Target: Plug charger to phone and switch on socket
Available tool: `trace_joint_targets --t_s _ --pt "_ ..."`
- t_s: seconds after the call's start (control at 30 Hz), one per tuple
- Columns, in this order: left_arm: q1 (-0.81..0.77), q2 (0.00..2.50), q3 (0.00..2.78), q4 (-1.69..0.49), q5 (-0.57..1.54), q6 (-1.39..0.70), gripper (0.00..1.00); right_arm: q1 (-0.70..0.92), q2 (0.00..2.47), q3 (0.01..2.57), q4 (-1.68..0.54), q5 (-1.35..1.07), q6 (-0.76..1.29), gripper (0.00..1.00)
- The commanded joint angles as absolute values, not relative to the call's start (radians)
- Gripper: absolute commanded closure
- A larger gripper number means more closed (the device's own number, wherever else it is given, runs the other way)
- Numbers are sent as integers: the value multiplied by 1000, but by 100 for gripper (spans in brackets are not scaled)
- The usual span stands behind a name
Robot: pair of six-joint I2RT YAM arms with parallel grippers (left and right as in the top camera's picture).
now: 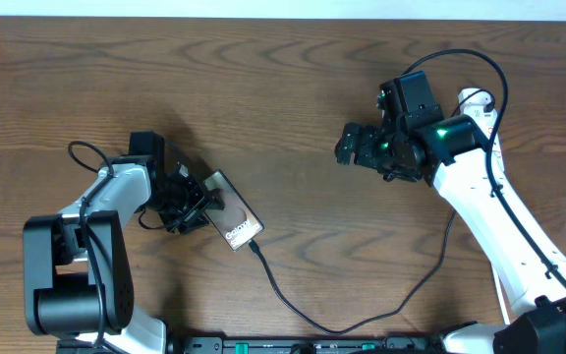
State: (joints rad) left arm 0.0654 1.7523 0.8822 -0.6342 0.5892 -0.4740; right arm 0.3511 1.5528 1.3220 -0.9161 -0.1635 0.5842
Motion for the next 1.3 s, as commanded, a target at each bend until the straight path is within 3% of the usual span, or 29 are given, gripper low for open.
trace_joint_targets --t_s 0.0,0.03,0.2,0.6,0.97,1.27 --pt "70 1826 815 -647 406 -471 51 355 1544 1331 -916 -155 590 1" --pt "70 1826 815 -647 406 -471 50 355 1544 1332 -916 -155 590 1" --pt "71 1825 815 -647 406 -450 12 355 1544 1331 -916 -155 590 1" --pt "72 1756 860 -659 406 -344 11 355 1544 1331 -915 -136 590 1" --pt "64 1420 1025 -756 270 -307 10 355 1544 1331 -884 -136 591 1" --pt "-106 1299 1246 -833 103 -307 10 338 1544 1382 -954 -156 613 1"
